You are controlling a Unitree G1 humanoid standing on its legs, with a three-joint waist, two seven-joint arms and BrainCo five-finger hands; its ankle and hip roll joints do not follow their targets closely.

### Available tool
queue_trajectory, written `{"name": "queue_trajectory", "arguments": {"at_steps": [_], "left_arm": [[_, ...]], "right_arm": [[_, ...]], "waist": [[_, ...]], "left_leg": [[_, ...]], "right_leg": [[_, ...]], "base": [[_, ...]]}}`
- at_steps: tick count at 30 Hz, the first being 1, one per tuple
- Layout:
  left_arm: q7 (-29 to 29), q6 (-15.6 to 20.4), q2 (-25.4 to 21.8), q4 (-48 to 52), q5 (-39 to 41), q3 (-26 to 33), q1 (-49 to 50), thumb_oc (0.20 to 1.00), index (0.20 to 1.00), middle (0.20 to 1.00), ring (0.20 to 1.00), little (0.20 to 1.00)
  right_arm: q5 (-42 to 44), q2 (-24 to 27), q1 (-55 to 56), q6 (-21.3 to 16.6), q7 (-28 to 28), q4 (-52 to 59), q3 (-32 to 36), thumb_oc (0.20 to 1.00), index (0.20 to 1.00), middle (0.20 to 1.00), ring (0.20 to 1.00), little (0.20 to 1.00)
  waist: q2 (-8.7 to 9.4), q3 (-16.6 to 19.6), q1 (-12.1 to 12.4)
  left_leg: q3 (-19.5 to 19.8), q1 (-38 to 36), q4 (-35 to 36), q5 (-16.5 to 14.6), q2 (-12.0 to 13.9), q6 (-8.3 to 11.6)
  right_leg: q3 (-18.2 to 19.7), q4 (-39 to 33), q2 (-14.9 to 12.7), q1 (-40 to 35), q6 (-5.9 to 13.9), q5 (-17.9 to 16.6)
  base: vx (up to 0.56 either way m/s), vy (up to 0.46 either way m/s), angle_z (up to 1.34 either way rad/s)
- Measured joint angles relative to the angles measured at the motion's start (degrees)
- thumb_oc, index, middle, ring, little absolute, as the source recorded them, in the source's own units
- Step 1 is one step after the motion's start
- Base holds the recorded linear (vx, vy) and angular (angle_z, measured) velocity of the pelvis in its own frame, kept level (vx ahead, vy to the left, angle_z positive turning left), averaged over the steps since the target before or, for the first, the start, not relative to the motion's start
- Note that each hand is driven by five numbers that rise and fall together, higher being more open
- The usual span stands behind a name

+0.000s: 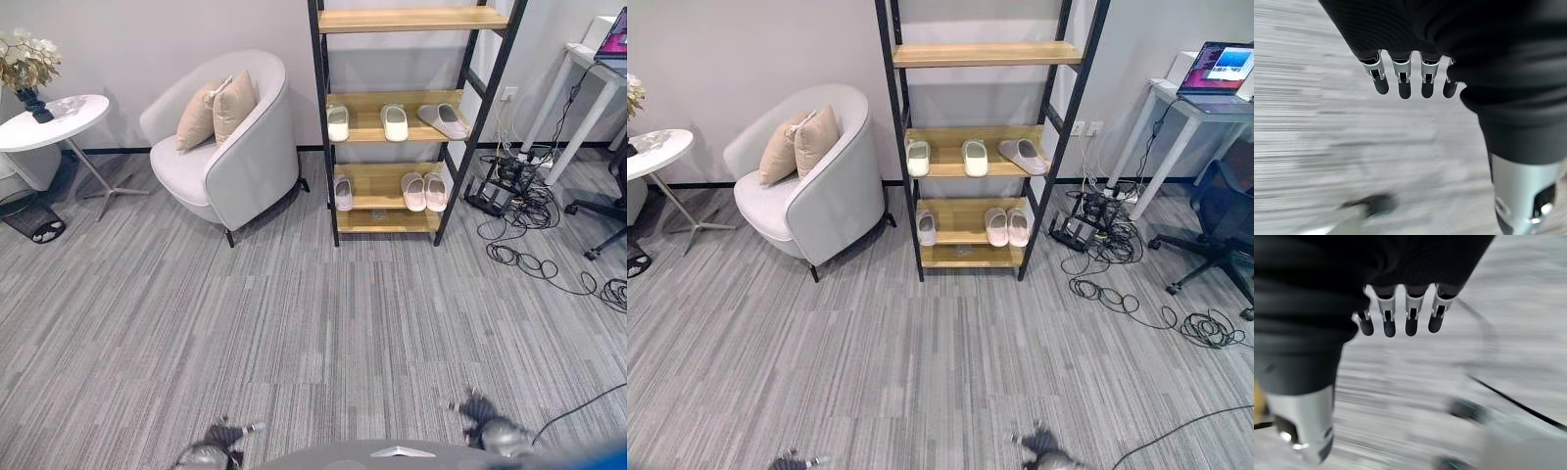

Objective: Arrange the slippers neatly on the shoe rack.

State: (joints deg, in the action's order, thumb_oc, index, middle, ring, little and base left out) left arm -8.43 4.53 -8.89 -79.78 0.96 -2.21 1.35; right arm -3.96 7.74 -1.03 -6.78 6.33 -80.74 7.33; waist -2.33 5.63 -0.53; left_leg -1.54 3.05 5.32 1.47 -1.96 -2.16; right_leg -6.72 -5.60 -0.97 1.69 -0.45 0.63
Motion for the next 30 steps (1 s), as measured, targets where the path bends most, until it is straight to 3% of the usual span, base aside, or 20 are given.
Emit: {"name": "queue_trajectory", "arguments": {"at_steps": [4, 5, 8, 9, 10, 11, 12, 13, 14, 15, 16, 17, 19, 21, 23, 24, 26, 27, 29, 30], "left_arm": [[-1.4, 0.7, 1.3, -1.7, 0.0, -1.1, -1.1, 1.000, 1.000, 1.000, 1.000, 1.000], [-1.4, 0.7, 2.5, -0.7, -0.5, -6.9, -2.9, 1.000, 1.000, 1.000, 1.000, 1.000], [-1.5, -0.5, 6.4, 5.0, -2.4, -10.8, -5.0, 1.000, 1.000, 1.000, 1.000, 1.000], [-1.3, -0.4, 7.0, 6.8, -3.6, -11.1, -5.6, 1.000, 1.000, 1.000, 1.000, 1.000], [-1.3, -0.4, 7.7, 9.6, -5.0, -11.2, -6.7, 1.000, 1.000, 1.000, 1.000, 1.000], [-1.2, -0.2, 7.5, 12.0, -6.3, -11.8, -7.0, 1.000, 1.000, 1.000, 1.000, 1.000], [-1.5, 2.3, 7.6, 15.2, -7.1, -12.6, -7.2, 1.000, 1.000, 1.000, 1.000, 1.000], [-1.1, 2.7, 8.8, 10.6, -7.2, -12.3, -7.3, 1.000, 1.000, 1.000, 1.000, 1.000], [-0.8, 2.9, 4.0, 1.8, -6.1, -3.3, -7.8, 1.000, 1.000, 1.000, 1.000, 1.000], [-2.4, 1.9, 0.4, -4.2, -6.3, -3.4, -6.6, 1.000, 1.000, 1.000, 1.000, 1.000], [-3.2, 0.2, -2.8, -7.2, -6.6, -5.2, -3.7, 1.000, 1.000, 1.000, 1.000, 1.000], [-3.3, -1.8, -3.0, -2.0, -6.7, -4.2, -0.7, 1.000, 1.000, 1.000, 1.000, 1.000], [-3.2, -2.2, 0.0, 6.4, -6.7, -8.6, -5.5, 1.000, 1.000, 1.000, 1.000, 1.000], [-3.1, -1.3, 4.4, 7.6, -6.7, -9.1, -9.8, 1.000, 1.000, 1.000, 1.000, 1.000], [-3.1, -1.3, 6.0, 5.8, -6.7, -8.9, -11.1, 1.000, 1.000, 1.000, 1.000, 1.000], [-3.2, -1.3, 5.3, 2.5, -6.7, -8.3, -11.0, 1.000, 1.000, 1.000, 1.000, 1.000], [-3.4, -1.6, 3.0, -3.1, -6.7, -7.8, -9.0, 1.000, 1.000, 1.000, 1.000, 1.000], [-3.5, -1.9, 1.9, -4.3, -6.3, -8.0, -6.9, 1.000, 1.000, 1.000, 1.000, 1.000], [-4.7, -1.5, 1.9, -3.7, -6.7, -8.1, -6.6, 1.000, 1.000, 1.000, 1.000, 1.000], [-5.5, -0.4, 2.4, -2.1, -6.6, -7.5, -5.4, 1.000, 1.000, 1.000, 1.000, 1.000]], "right_arm": [[3.9, 3.5, 8.4, 0.6, -1.6, -2.6, 2.3, 1.000, 1.000, 1.000, 1.000, 1.000], [6.7, 4.8, 6.9, 0.4, -1.0, 2.4, 6.6, 1.000, 1.000, 1.000, 1.000, 1.000], [7.3, 4.4, 4.2, 0.1, -0.5, 3.2, 5.4, 1.000, 1.000, 1.000, 1.000, 1.000], [7.3, 3.7, 3.2, 0.2, -0.5, 3.4, 5.4, 1.000, 1.000, 1.000, 1.000, 1.000], [7.8, 3.6, 2.8, 0.5, 0.2, 1.7, 5.4, 1.000, 1.000, 1.000, 1.000, 1.000], [7.9, 3.8, 1.7, 1.1, 0.9, 0.0, 5.1, 1.000, 1.000, 1.000, 1.000, 1.000], [8.6, 5.2, -1.5, 1.8, 1.0, 0.3, 4.5, 1.000, 1.000, 1.000, 1.000, 1.000], [9.4, 5.0, -2.8, 1.7, 1.2, 3.6, 2.5, 1.000, 1.000, 1.000, 1.000, 1.000], [9.3, 1.4, -3.7, 0.9, 0.7, 2.8, -0.5, 1.000, 1.000, 1.000, 1.000, 1.000], [9.3, 0.1, -0.2, 0.1, 1.2, 1.2, -1.6, 1.000, 1.000, 1.000, 1.000, 1.000], [8.6, -3.3, 3.7, 0.2, 1.3, -0.1, -1.7, 1.000, 1.000, 1.000, 1.000, 1.000], [7.0, -3.3, 7.1, 0.2, 1.7, 1.6, -4.9, 1.000, 1.000, 1.000, 1.000, 1.000], [6.8, -1.3, 6.9, 0.5, 1.6, 4.3, -4.4, 1.000, 1.000, 1.000, 1.000, 1.000], [6.5, 1.8, 4.1, 0.4, 1.5, 7.3, -3.0, 1.000, 1.000, 1.000, 1.000, 1.000], [6.5, 3.3, 3.0, -0.4, 1.6, 9.0, -3.4, 1.000, 1.000, 1.000, 1.000, 1.000], [6.4, 2.4, 2.5, -0.5, 1.7, 8.4, -5.0, 1.000, 1.000, 1.000, 1.000, 1.000], [5.9, 0.4, 3.1, -0.4, 1.6, 5.0, -5.6, 1.000, 1.000, 1.000, 1.000, 1.000], [5.9, -0.7, 6.4, -0.3, 1.5, 3.1, -4.6, 1.000, 1.000, 1.000, 1.000, 1.000], [5.9, -1.5, 7.1, 0.9, 1.5, -1.8, -3.4, 1.000, 1.000, 1.000, 1.000, 1.000], [6.0, -1.1, 6.8, 1.0, 1.5, -3.0, -3.4, 1.000, 1.000, 1.000, 1.000, 1.000]], "waist": [[-1.02, 2.8, -3.9], [-2.07, 3.4, -5.5], [-4.20, -0.2, -4.5], [-2.43, -2.1, -4.9], [0.80, -5.5, -4.2], [0.61, -6.8, -4.3], [-2.36, -10.2, -2.1], [-5.72, -9.1, -3.1], [0.60, -5.8, -1.8], [3.03, -2.2, -2.1], [6.86, -0.5, -2.3], [7.93, 0.5, -2.0], [5.24, 0.9, -1.6], [0.16, -0.8, -1.3], [-3.71, -1.7, -2.1], [-2.47, -1.9, -3.6], [1.82, -3.2, -6.0], [4.62, -3.0, -6.3], [5.79, -3.4, -5.2], [5.18, -2.7, -4.0]], "left_leg": [[-2.7, 0.8, 0.0, -0.9, 1.8, 1.11], [-3.3, 2.0, 0.0, -0.4, 2.9, 2.05], [-3.2, 2.4, -4.9, -2.0, 5.0, 5.71], [-4.1, 6.5, -12.8, -2.0, 4.6, 7.19], [-2.0, 20.8, -38.5, -1.0, 4.8, 9.19], [0.5, 30.5, -47.1, -2.1, 2.7, 6.63], [-0.2, 33.1, -40.3, -2.5, 3.2, 5.56], [-2.4, 31.0, -19.3, -2.0, 5.2, 6.24], [0.5, 20.2, -12.2, -1.3, -0.4, 4.31], [2.8, 13.3, -10.2, 3.3, -3.6, -3.13], [1.9, 7.2, -9.4, -0.8, -3.9, -6.51], [1.0, 3.2, -9.6, -3.8, -4.3, -7.49], [5.7, 2.3, -10.5, -7.9, -7.4, -9.56], [9.6, 0.1, -11.6, -9.7, -6.9, -10.45], [12.2, -6.6, -7.6, -9.7, -3.4, -5.18], [12.7, -9.0, -8.1, -9.8, -2.9, -2.69], [12.9, -14.4, -10.1, -11.7, -3.2, 0.59], [13.2, -18.0, -12.8, -13.4, -3.0, 3.37], [13.3, -17.1, -23.2, -10.2, -2.0, 7.90], [13.1, -15.7, -23.8, -12.9, -1.4, 6.93]], "right_leg": [[2.5, 0.4, 1.5, 1.9, -0.76, 0.4], [3.0, 1.4, 2.6, 4.0, -1.74, 0.7], [4.6, 7.7, 4.7, 5.5, -5.33, 4.4], [5.2, 13.5, 3.8, 8.7, -6.67, 6.9], [5.0, 17.4, 2.7, 10.0, -7.05, 7.6], [3.4, 17.0, 3.0, 9.7, 1.20, 10.2], [1.6, 30.3, -0.3, 14.2, 0.24, 17.3], [2.6, 21.3, 1.0, 8.6, -0.28, 15.7], [6.8, 8.1, 2.4, -6.8, 0.09, 13.9], [8.4, 9.8, 4.3, -11.6, 1.09, 13.8], [8.9, 15.4, 3.3, -13.0, 5.10, 10.5], [6.8, 30.5, 2.6, -8.0, 5.19, 7.4], [4.7, 51.5, -1.5, 6.7, 5.93, 10.5], [2.2, 71.3, -3.9, 22.5, 0.74, 7.3], [-0.4, 61.9, -2.3, 32.2, -4.30, 11.0], [1.3, 37.4, -0.2, 33.9, -2.98, 10.3], [10.7, 9.7, 2.7, 31.4, -0.63, 3.2], [14.8, 8.3, 2.7, 28.5, 1.12, -1.7], [15.0, 11.6, 3.1, 23.5, -4.79, -12.7], [14.0, 11.1, 3.2, 20.2, -4.94, -10.3]], "base": [[0.02, -0.181, -0.37], [0.09, -0.329, -0.26], [0.10, -0.332, -0.16], [0.08, -0.117, -0.26], [0.30, 0.001, 0.22], [0.51, 0.066, -0.14], [0.67, 0.066, -0.32], [0.68, 0.065, -1.50], [0.92, 0.233, -1.58], [0.84, 0.335, -1.66], [0.74, 0.423, -0.69], [0.36, 0.317, 0.27], [0.27, 0.219, 0.82], [0.30, 0.067, 0.36], [0.43, -0.081, 0.25], [0.43, -0.193, 0.43], [0.32, -0.209, 1.10], [0.15, -0.180, 1.61], [0.17, -0.224, 1.34], [0.13, -0.202, 0.86]]}}
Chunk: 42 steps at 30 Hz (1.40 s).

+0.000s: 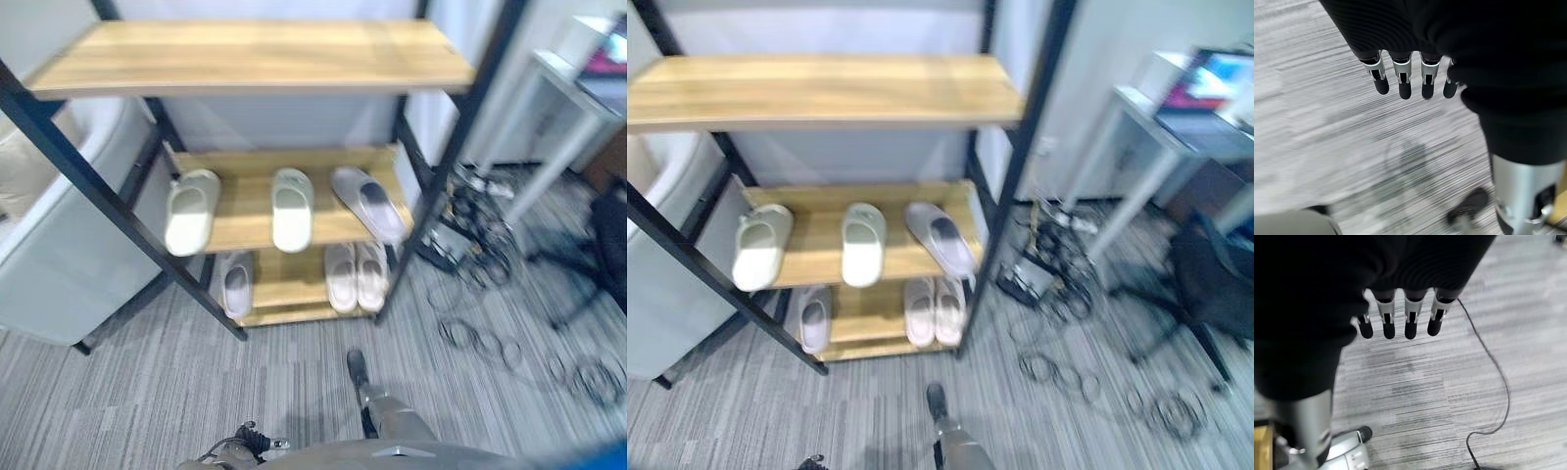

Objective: Arrange the slippers neatly on the shoe rack.

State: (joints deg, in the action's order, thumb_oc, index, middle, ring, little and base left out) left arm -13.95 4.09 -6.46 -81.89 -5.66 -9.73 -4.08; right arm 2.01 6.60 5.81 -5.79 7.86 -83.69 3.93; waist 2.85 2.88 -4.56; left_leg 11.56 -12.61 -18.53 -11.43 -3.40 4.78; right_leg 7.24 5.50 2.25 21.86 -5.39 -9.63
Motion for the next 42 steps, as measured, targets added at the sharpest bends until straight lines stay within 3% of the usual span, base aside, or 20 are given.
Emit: {"name": "queue_trajectory", "arguments": {"at_steps": [3, 4, 6, 7, 8, 9, 10, 11, 12, 14, 16, 18, 23, 28, 29, 33, 36, 40, 42], "left_arm": [[-1.2, 1.6, 1.3, 2.9, 0.2, 1.9, 0.3, 1.000, 1.000, 1.000, 1.000, 1.000], [-2.0, 2.0, 1.3, 4.3, 0.6, 2.2, 0.5, 1.000, 1.000, 1.000, 1.000, 1.000], [-2.9, 2.9, 1.3, 4.6, 0.6, 2.2, 0.6, 1.000, 1.000, 1.000, 1.000, 1.000], [-4.1, 3.1, 1.2, 3.4, 0.5, 2.7, -0.4, 1.000, 1.000, 1.000, 1.000, 1.000], [-5.2, 3.5, 0.5, 4.7, 0.5, 3.2, -0.2, 1.000, 1.000, 1.000, 1.000, 1.000], [-5.2, 4.0, 0.8, 4.6, 0.5, 2.9, 0.4, 1.000, 1.000, 1.000, 1.000, 1.000], [-5.3, 4.1, 1.3, 4.7, 0.5, 2.8, 0.5, 1.000, 1.000, 1.000, 1.000, 1.000], [-5.3, 4.1, 2.1, 4.0, 0.6, 2.7, 1.2, 1.000, 1.000, 1.000, 1.000, 1.000], [-5.5, 4.1, 2.4, 3.5, 0.7, 2.8, 1.7, 1.000, 1.000, 1.000, 1.000, 1.000], [-6.2, 4.4, 1.4, 3.0, 1.7, 3.1, 2.3, 1.000, 1.000, 1.000, 1.000, 1.000], [-6.3, 4.6, -0.4, 2.2, 2.1, 3.2, 2.4, 1.000, 1.000, 1.000, 1.000, 1.000], [-6.4, 4.2, -1.7, 1.8, 2.2, 3.1, 2.9, 1.000, 1.000, 1.000, 1.000, 1.000], [-6.4, 3.7, -2.8, 2.0, 1.8, 0.6, 5.4, 1.000, 1.000, 1.000, 1.000, 1.000], [-4.1, 3.9, -0.7, 9.2, 1.7, -1.1, 6.0, 1.000, 1.000, 1.000, 1.000, 1.000], [-3.6, 3.9, -0.3, 11.6, 1.8, -1.4, 6.6, 1.000, 1.000, 1.000, 1.000, 1.000], [-3.5, 4.1, 0.5, 9.2, 1.9, -1.4, 5.8, 1.000, 1.000, 1.000, 1.000, 1.000], [-1.7, 4.2, 1.1, 7.2, 1.9, -2.0, 4.6, 1.000, 1.000, 1.000, 1.000, 1.000], [-0.9, 4.2, 0.8, 7.3, 2.2, -3.4, 4.2, 1.000, 1.000, 1.000, 1.000, 1.000], [-0.9, 4.1, -0.6, 7.3, 2.4, -1.1, 1.9, 1.000, 1.000, 1.000, 1.000, 1.000]], "right_arm": [[0.1, 0.7, -2.3, -0.3, 0.1, 2.0, 0.1, 1.000, 1.000, 1.000, 1.000, 1.000], [0.1, 0.6, -3.9, -0.7, 0.1, 3.2, 0.0, 1.000, 1.000, 1.000, 1.000, 1.000], [0.1, 0.1, -5.6, -1.3, 0.1, 5.2, -2.0, 1.000, 1.000, 1.000, 1.000, 1.000], [0.1, -0.1, -5.7, -1.3, 0.1, 5.7, -4.6, 1.000, 1.000, 1.000, 1.000, 1.000], [0.0, -1.6, -5.1, -1.4, 0.1, 5.9, -4.8, 1.000, 1.000, 1.000, 1.000, 1.000], [0.0, -1.1, -5.7, -1.4, 0.0, 6.3, -4.9, 1.000, 1.000, 1.000, 1.000, 1.000], [0.0, -0.7, -5.1, -1.4, 0.1, 6.0, -4.9, 1.000, 1.000, 1.000, 1.000, 1.000], [0.0, 0.6, -5.4, -1.4, 0.1, 6.0, -5.0, 1.000, 1.000, 1.000, 1.000, 1.000], [0.1, 0.7, -5.0, -1.5, 0.1, 5.7, -5.0, 1.000, 1.000, 1.000, 1.000, 1.000], [0.0, 0.4, -3.5, -1.5, 0.0, 5.1, -4.9, 1.000, 1.000, 1.000, 1.000, 1.000], [0.1, -0.7, -1.7, -1.5, -0.3, 4.3, -4.7, 1.000, 1.000, 1.000, 1.000, 1.000], [0.0, -0.7, -0.7, -1.4, -0.7, 4.0, -4.5, 1.000, 1.000, 1.000, 1.000, 1.000], [0.0, -0.5, -0.8, -1.4, -1.2, 7.8, -4.7, 1.000, 1.000, 1.000, 1.000, 1.000], [0.1, -2.0, -0.3, -1.8, -3.7, 22.8, -5.3, 1.000, 1.000, 1.000, 1.000, 1.000], [0.0, -2.1, 7.1, -3.5, -5.8, 34.9, -8.3, 1.000, 1.000, 1.000, 1.000, 1.000], [0.0, -2.6, 10.9, -6.3, -6.8, 39.2, -10.9, 1.000, 1.000, 1.000, 1.000, 1.000], [-0.6, -4.2, 9.4, -7.8, -6.6, 35.3, -10.5, 1.000, 1.000, 1.000, 1.000, 1.000], [-1.1, -3.3, 8.3, -8.8, -6.0, 34.3, -11.3, 1.000, 1.000, 1.000, 1.000, 1.000], [-2.3, -1.7, 6.0, -9.7, -5.3, 34.4, -13.2, 1.000, 1.000, 1.000, 1.000, 1.000]], "waist": [[-0.42, 0.3, 2.4], [-0.20, 0.3, 3.0], [1.10, 0.5, 3.6], [1.83, 0.9, 2.5], [3.74, 1.9, 2.7], [3.41, 2.2, 3.2], [2.34, 2.3, 3.4], [-0.44, 2.0, 3.6], [-1.88, 2.3, 3.7], [-1.08, 2.7, 3.9], [1.06, 3.8, 3.9], [1.08, 4.1, 3.3], [-0.59, 4.9, 2.6], [-3.44, 6.1, 1.7], [-4.23, 6.2, 1.0], [-2.55, 5.3, -3.0], [-0.04, 5.2, -3.2], [-0.18, 4.5, -2.4], [-0.46, 2.1, -1.4]], "left_leg": [[-0.5, 10.6, -3.3, -1.1, 0.0, 0.61], [-1.8, 15.4, -7.0, -1.1, 0.4, 0.50], [-3.3, 18.6, -5.1, -1.1, 2.3, 0.82], [-6.0, 19.9, -1.2, -0.3, 7.1, 2.62], [-10.4, 19.6, 10.2, 3.5, 16.0, 3.52], [-6.4, 19.4, 13.6, 4.9, 16.0, 5.91], [-2.9, 18.5, 16.1, 5.6, 14.7, 6.55], [-1.8, 17.4, 18.3, 7.0, 11.6, 4.76], [-1.8, 16.9, 18.3, 7.7, 10.2, 3.55], [-3.5, 12.6, 23.1, 11.2, 7.6, -0.56], [-4.5, 11.5, 23.9, 11.0, 5.3, -2.37], [-5.3, 11.1, 23.8, 11.5, 2.7, -4.40], [-6.2, 9.6, 23.9, 10.8, 2.0, -5.24], [-6.3, 10.4, 24.1, 11.1, 1.5, -5.36], [-6.4, 12.2, 24.2, 11.8, 1.3, -5.59], [-9.1, 14.9, 24.2, 12.1, 0.9, -5.76], [-10.1, 15.7, 24.2, 12.4, 0.2, -6.13], [-13.6, 15.9, 24.1, 12.1, -1.2, -7.62], [-17.7, 17.7, 22.7, 12.9, 0.7, -8.27]], "right_leg": [[-4.1, -5.0, -0.5, -8.7, -1.18, 2.6], [-5.1, -5.6, -0.4, -10.7, -1.32, 3.3], [-5.3, -6.3, -0.5, -13.5, -1.70, 4.8], [-7.7, -8.4, -1.0, -16.1, -1.32, 4.8], [-8.2, -8.3, -1.0, -16.6, -2.07, 7.2], [-8.5, -8.4, -1.2, -17.4, -0.47, 7.1], [-8.4, -8.4, -1.1, -17.6, -0.08, 7.3], [-8.3, -8.7, -1.1, -18.6, 1.76, 7.5], [-8.3, -8.7, -1.0, -18.6, 2.75, 7.8], [-7.3, -8.6, -3.8, -20.3, 4.62, 9.1], [-7.0, -8.2, -6.1, -20.4, 5.82, 9.8], [-6.7, -8.5, -8.8, -20.7, 8.34, 9.4], [-6.6, -10.3, -9.5, -22.6, 9.12, 8.9], [-6.6, -10.4, -10.0, -21.9, 9.83, 8.4], [-6.4, -8.6, -10.2, -19.2, 10.12, 8.5], [-3.1, -5.9, -10.2, -14.1, 10.78, 8.0], [-3.4, -5.7, -11.4, -12.2, 11.22, 8.8], [-3.5, -7.1, -13.2, -11.2, 13.54, 6.2], [-7.4, -7.6, -11.5, -8.3, 14.54, -2.7]], "base": [[0.03, -0.120, 0.67], [0.01, -0.063, 0.20], [0.00, 0.021, 0.13], [0.07, 0.101, 0.67], [0.07, 0.057, 0.77], [0.09, 0.114, 0.34], [0.06, 0.144, -0.08], [0.08, 0.188, -0.15], [0.08, 0.186, -0.26], [0.07, 0.180, -0.22], [0.04, 0.149, -0.16], [0.03, 0.126, -0.13], [-0.02, 0.103, -0.10], [-0.12, 0.101, 0.01], [-0.16, 0.076, -0.12], [-0.06, 0.109, -0.36], [-0.04, 0.193, -0.21], [-0.16, 0.086, -0.43], [-0.22, 0.010, -0.76]]}}
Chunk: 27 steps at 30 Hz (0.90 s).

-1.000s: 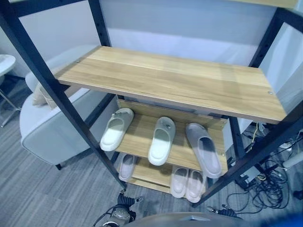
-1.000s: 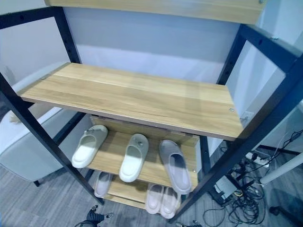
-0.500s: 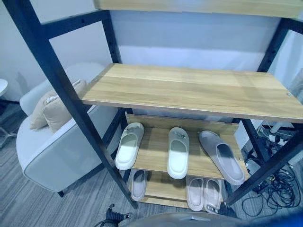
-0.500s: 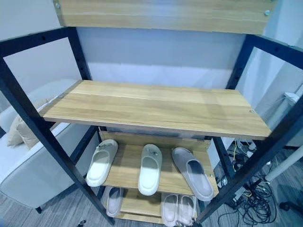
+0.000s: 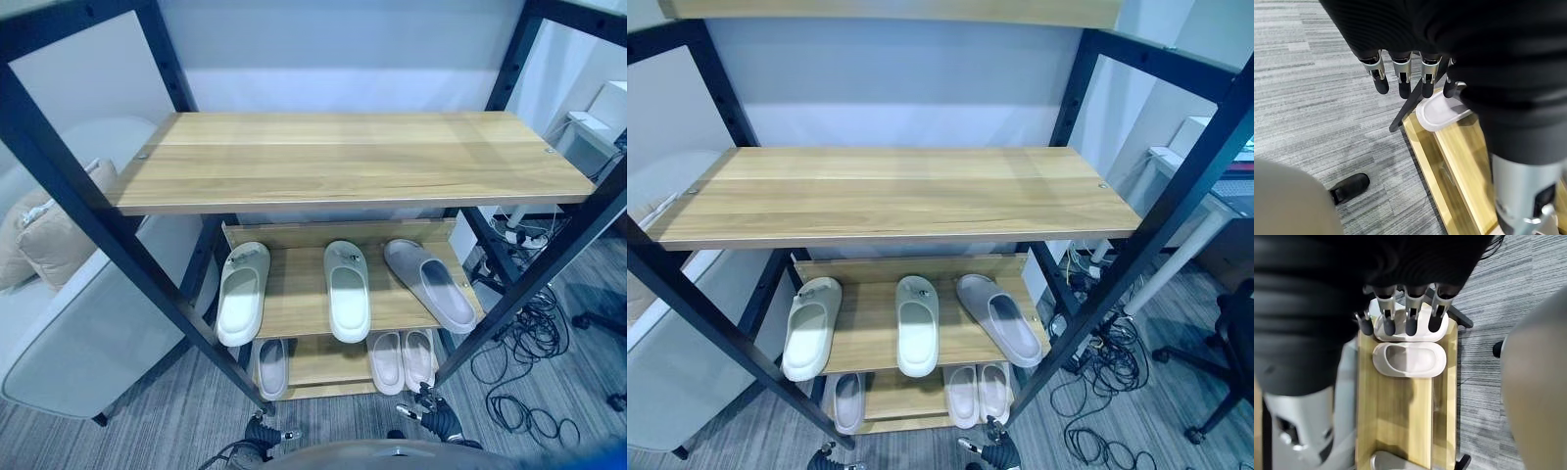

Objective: Arrange the slippers neatly on the shoe rack.

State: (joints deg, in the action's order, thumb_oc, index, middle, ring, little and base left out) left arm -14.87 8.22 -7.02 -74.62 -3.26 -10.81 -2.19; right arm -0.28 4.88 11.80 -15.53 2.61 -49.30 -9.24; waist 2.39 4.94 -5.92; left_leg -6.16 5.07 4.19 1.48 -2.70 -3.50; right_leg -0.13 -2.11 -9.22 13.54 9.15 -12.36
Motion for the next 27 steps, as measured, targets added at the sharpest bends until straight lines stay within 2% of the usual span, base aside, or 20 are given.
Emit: {"name": "queue_trajectory", "arguments": {"at_steps": [1, 2, 3, 4, 6, 7, 8, 10, 12, 14, 16, 19, 22, 27], "left_arm": [[0.0, 0.0, -0.3, -0.1, 0.2, 0.4, -0.9, 1.000, 1.000, 1.000, 1.000, 1.000], [0.0, 0.0, -0.8, -0.1, 0.3, 2.1, -1.9, 1.000, 1.000, 1.000, 1.000, 1.000], [0.0, 0.0, -0.8, 0.1, 0.4, 2.5, -2.0, 1.000, 1.000, 1.000, 1.000, 1.000], [0.0, 0.0, -1.2, 1.4, 0.4, 2.4, -0.8, 1.000, 1.000, 1.000, 1.000, 1.000], [-0.1, 0.0, -1.5, 0.9, 0.6, 2.6, 1.1, 1.000, 1.000, 1.000, 1.000, 1.000], [-0.2, 0.1, -1.0, 0.9, 0.4, 2.3, 1.3, 1.000, 1.000, 1.000, 1.000, 1.000], [-0.6, 1.1, -0.3, 1.4, 0.4, 2.4, 2.0, 1.000, 1.000, 1.000, 1.000, 1.000], [-0.6, 1.9, -0.4, 1.4, 0.4, 2.4, 2.4, 1.000, 1.000, 1.000, 1.000, 1.000], [-0.6, 2.5, 0.2, 1.3, 0.4, 2.3, 3.2, 1.000, 1.000, 1.000, 1.000, 1.000], [-1.0, 3.4, 0.5, 1.0, 0.1, 1.9, 4.4, 1.000, 1.000, 1.000, 1.000, 1.000], [-1.3, 3.4, 0.8, 0.1, -0.3, 1.7, 4.3, 1.000, 1.000, 1.000, 1.000, 1.000], [-1.5, 3.4, 0.7, -1.4, -0.4, 1.2, 3.8, 1.000, 1.000, 1.000, 1.000, 1.000], [-1.7, 3.4, 0.4, -1.4, -2.0, -2.3, 3.7, 1.000, 1.000, 1.000, 1.000, 1.000], [-1.7, 3.4, 0.6, -1.5, -3.0, -2.6, 3.8, 1.000, 1.000, 1.000, 1.000, 1.000]], "right_arm": [[0.0, 0.1, -1.2, 0.0, 0.1, -0.1, -0.2, 1.000, 1.000, 1.000, 1.000, 1.000], [-0.1, 0.2, -1.8, -0.1, 0.2, -0.3, 0.1, 1.000, 1.000, 1.000, 1.000, 1.000], [-0.2, 0.9, -1.9, -0.1, 0.3, -0.2, 0.0, 1.000, 1.000, 1.000, 1.000, 1.000], [-0.5, 0.4, -0.4, -0.8, 0.3, 0.1, -0.1, 1.000, 1.000, 1.000, 1.000, 1.000], [-0.5, -0.7, -0.5, -2.1, 0.1, 0.1, -0.7, 1.000, 1.000, 1.000, 1.000, 1.000], [-0.5, -0.7, -0.4, -2.2, -0.2, 0.0, -1.0, 1.000, 1.000, 1.000, 1.000, 1.000], [-0.5, 0.1, 0.5, -2.4, -0.5, 1.3, -2.6, 1.000, 1.000, 1.000, 1.000, 1.000], [-0.5, 0.4, 0.8, -2.5, -1.2, 1.6, -4.2, 1.000, 1.000, 1.000, 1.000, 1.000], [-0.7, 1.0, 1.8, -2.7, -1.4, 3.3, -5.8, 1.000, 1.000, 1.000, 1.000, 1.000], [-1.0, 2.5, 5.3, -4.2, -2.2, 7.8, -7.7, 1.000, 1.000, 1.000, 1.000, 1.000], [-1.0, 3.1, 6.6, -4.3, -2.4, 9.9, -8.2, 1.000, 1.000, 1.000, 1.000, 1.000], [-1.2, 4.4, 6.0, -4.8, -3.3, 10.1, -12.6, 1.000, 1.000, 1.000, 1.000, 1.000], [-1.2, 5.2, 5.8, -4.9, -4.8, 11.5, -15.8, 1.000, 1.000, 1.000, 1.000, 1.000], [-1.2, 6.8, 4.6, -5.2, -7.0, 23.1, -19.7, 1.000, 1.000, 1.000, 1.000, 1.000]], "waist": [[-0.32, -1.6, 0.0], [-1.38, -2.5, 0.3], [-2.38, -3.0, 1.5], [-1.89, -2.8, 2.9], [0.10, -2.6, 2.3], [-0.11, -3.1, 2.0], [-1.08, -3.1, 2.0], [-0.22, -2.2, 1.9], [-0.34, -1.2, 1.5], [0.15, 1.2, 0.2], [0.33, 1.7, 0.1], [0.46, 3.1, 0.1], [0.33, 4.2, 0.3], [0.01, 5.7, 0.4]], "left_leg": [[-1.0, 1.4, -0.5, 0.6, 1.2, -1.09], [-1.2, 2.3, -0.7, 0.7, 2.7, -1.49], [-1.3, 2.1, -0.5, 1.1, 4.8, -1.06], [-1.1, 0.8, -0.2, 0.8, 5.6, -0.71], [-0.7, -0.1, 1.2, 1.1, 3.0, 0.51], [-0.4, -0.1, 1.5, 1.3, 2.6, 1.24], [-0.6, -0.2, 1.5, 1.7, 2.8, 1.84], [-1.0, -0.2, 1.5, 2.3, 2.6, 2.70], [-0.4, -0.2, 1.5, 2.7, 3.7, 3.44], [-0.1, -1.0, 1.5, 3.3, 4.7, 4.00], [0.1, -1.6, 1.6, 3.3, 4.8, 4.11], [0.3, -1.9, 1.6, 3.2, 4.6, 4.14], [0.6, -2.0, 1.6, 3.1, 4.6, 4.02], [1.0, -1.9, 1.6, 3.2, 4.6, 3.92]], "right_leg": [[-4.4, -0.4, 0.5, 0.2, 0.45, -1.0], [-11.4, 7.9, 0.4, 2.1, -2.45, 5.3], [-13.3, 14.6, 1.4, 0.0, -1.92, 10.4], [-12.3, 14.4, 1.8, -6.7, -2.01, 13.4], [-8.3, 2.1, 0.4, -15.0, -1.80, 13.3], [-8.4, 1.4, 0.1, -15.6, -1.61, 14.1], [-8.4, 1.6, 0.2, -15.7, -1.88, 15.1], [-8.4, 0.5, 0.0, -16.1, -3.25, 17.3], [-8.6, 0.4, 1.0, -16.1, -3.99, 17.7], [-8.8, 0.1, 2.1, -17.0, -4.69, 17.9], [-8.8, 0.2, 2.1, -17.7, -4.78, 17.9], [-9.1, 0.2, 2.0, -18.2, -4.78, 17.9], [-9.4, 0.1, 2.0, -18.4, -4.91, 18.0], [-9.9, 0.0, 2.0, -18.5, -4.96, 18.1]], "base": [[-0.13, 0.058, -0.49], [0.00, 0.043, -0.34], [0.05, 0.046, -0.37], [0.11, 0.009, -0.34], [0.10, -0.038, 0.00], [0.08, -0.074, 0.15], [0.09, -0.066, 0.07], [0.09, -0.036, -0.04], [0.11, -0.037, 0.05], [0.09, -0.038, 0.02], [0.07, -0.029, 0.03], [0.07, -0.018, 0.05], [0.05, 0.000, 0.05], [0.04, 0.009, 0.05]]}}
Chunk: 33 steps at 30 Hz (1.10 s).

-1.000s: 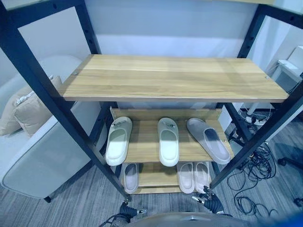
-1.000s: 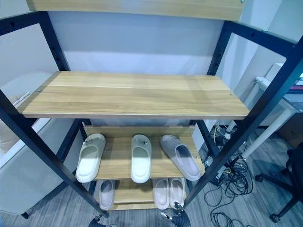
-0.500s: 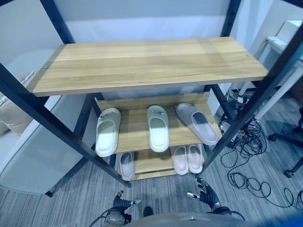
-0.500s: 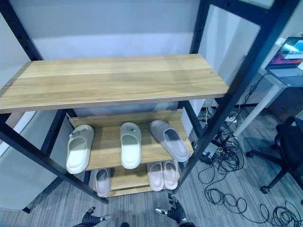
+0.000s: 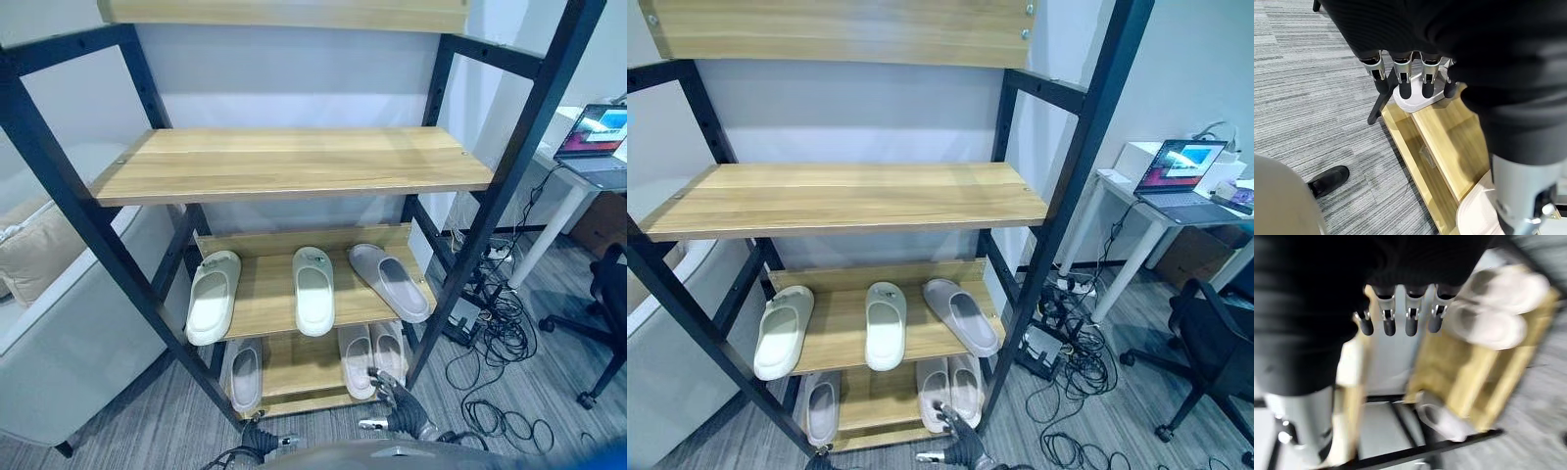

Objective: Arrange the slippers neatly on the shoe rack.

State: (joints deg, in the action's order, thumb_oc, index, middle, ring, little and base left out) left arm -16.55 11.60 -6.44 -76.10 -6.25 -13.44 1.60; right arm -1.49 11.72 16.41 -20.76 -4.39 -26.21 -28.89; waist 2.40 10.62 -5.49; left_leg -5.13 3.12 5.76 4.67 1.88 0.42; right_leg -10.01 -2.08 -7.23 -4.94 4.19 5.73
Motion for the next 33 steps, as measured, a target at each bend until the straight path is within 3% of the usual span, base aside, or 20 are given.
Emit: {"name": "queue_trajectory", "arguments": {"at_steps": [4, 5, 6, 10, 16, 21, 22, 24, 27, 33], "left_arm": [[0.0, 0.0, 0.0, 0.0, 0.0, 0.0, 0.7, 1.000, 1.000, 1.000, 1.000, 1.000], [-0.1, 0.4, 0.4, -0.8, 0.0, 0.1, 0.9, 1.000, 1.000, 1.000, 1.000, 1.000], [-0.1, 0.4, 0.4, -1.3, 0.0, 0.1, 0.9, 1.000, 1.000, 1.000, 1.000, 1.000], [-0.1, 1.1, 0.7, -1.3, 0.0, 0.1, 1.5, 1.000, 1.000, 1.000, 1.000, 1.000], [0.0, 1.4, 0.9, -0.6, 0.1, 0.4, 1.7, 1.000, 1.000, 1.000, 1.000, 1.000], [-0.1, 2.7, 0.6, 0.3, 0.6, 2.9, 0.0, 1.000, 1.000, 1.000, 1.000, 1.000], [-0.1, 2.8, 0.5, 0.4, 0.7, 3.3, -1.4, 1.000, 1.000, 1.000, 1.000, 1.000], [-0.1, 2.8, 0.6, 0.3, 0.7, 4.8, -2.3, 1.000, 1.000, 1.000, 1.000, 1.000], [0.0, 2.6, 0.6, 0.3, 0.7, 5.0, -2.5, 1.000, 1.000, 1.000, 1.000, 1.000], [0.0, 2.3, 0.3, 0.5, 1.2, 5.0, -2.0, 1.000, 1.000, 1.000, 1.000, 1.000]], "right_arm": [[0.0, 1.2, -0.7, -0.3, 0.2, 5.8, 0.0, 1.000, 1.000, 1.000, 1.000, 1.000], [-0.8, 4.3, -0.4, -0.2, 2.5, 16.2, 0.3, 1.000, 1.000, 1.000, 1.000, 1.000], [-0.9, 4.3, -0.5, -1.1, 3.2, 18.2, 1.2, 1.000, 1.000, 1.000, 1.000, 1.000], [-0.9, -2.1, -3.0, -0.9, 8.5, 11.9, 8.4, 1.000, 1.000, 1.000, 1.000, 1.000], [-1.2, -2.1, -14.9, -0.2, 13.5, 3.2, 12.1, 1.000, 1.000, 1.000, 1.000, 1.000], [-1.4, -6.1, -27.9, 2.1, 13.5, -6.9, 13.3, 1.000, 1.000, 1.000, 1.000, 1.000], [-0.8, -8.4, -27.7, 3.3, 13.5, -6.8, 15.1, 1.000, 1.000, 1.000, 1.000, 1.000], [0.2, -11.2, -27.0, 4.4, 13.4, -6.3, 15.2, 1.000, 1.000, 1.000, 1.000, 1.000], [1.0, -13.7, -19.7, 4.8, 14.9, -0.9, 18.9, 1.000, 1.000, 1.000, 1.000, 1.000], [2.5, -13.5, -15.3, 5.6, 17.5, 0.8, 19.0, 1.000, 1.000, 1.000, 1.000, 1.000]], "waist": [[-0.20, 0.3, 0.0], [-0.74, 0.9, -0.2], [-0.76, 1.4, -0.3], [-1.42, 2.4, -0.1], [-1.58, 3.3, 1.9], [-0.84, 0.2, 4.0], [-0.27, -1.6, 5.2], [-0.01, -3.6, 5.4], [0.17, -4.0, 5.0], [0.80, -4.1, 4.8]], "left_leg": [[0.2, 0.1, 0.0, 0.0, 0.0, -0.02], [0.4, 0.4, 0.0, 0.2, -0.2, 0.22], [0.5, 0.4, 0.0, 0.2, -0.2, 0.27], [1.0, 0.9, 0.0, 0.1, -0.4, 0.31], [2.7, 3.6, 0.0, 0.3, -1.2, 0.22], [5.6, 8.0, 0.0, 1.1, -2.5, -0.32], [6.0, 8.8, 0.0, 1.3, -2.8, -0.44], [6.3, 10.0, -0.3, 1.6, -3.5, -0.82], [7.2, 9.6, 0.0, 0.9, -4.4, -1.60], [6.6, 7.0, 0.0, 0.2, -4.9, -2.14]], "right_leg": [[-0.2, 0.0, 0.0, 0.0, 0.00, 0.0], [-0.4, -0.4, -0.1, 0.0, 0.03, 0.0], [-0.5, -0.3, -0.1, -0.1, 0.07, 0.0], [-1.1, -1.3, -0.1, -0.2, 0.10, 0.0], [-3.2, -3.0, -0.3, 0.4, 0.48, -0.8], [-6.1, -3.1, -0.9, 3.0, 0.66, -0.9], [-6.5, -2.9, -1.0, 3.9, 0.66, -0.9], [-6.6, -2.8, -1.4, 4.6, 1.07, -1.2], [-6.6, -1.2, -2.8, 4.5, 1.06, -1.2], [-6.3, -0.9, -3.4, 2.3, 1.17, -1.3]], "base": [[0.05, 0.007, 0.04], [0.09, 0.020, 0.04], [0.10, 0.025, 0.06], [0.08, 0.026, 0.07], [0.06, 0.023, 0.16], [0.00, 0.048, 0.30], [-0.05, 0.037, 0.31], [0.01, 0.036, 0.22], [0.06, 0.025, 0.18], [0.05, 0.011, -0.05]]}}
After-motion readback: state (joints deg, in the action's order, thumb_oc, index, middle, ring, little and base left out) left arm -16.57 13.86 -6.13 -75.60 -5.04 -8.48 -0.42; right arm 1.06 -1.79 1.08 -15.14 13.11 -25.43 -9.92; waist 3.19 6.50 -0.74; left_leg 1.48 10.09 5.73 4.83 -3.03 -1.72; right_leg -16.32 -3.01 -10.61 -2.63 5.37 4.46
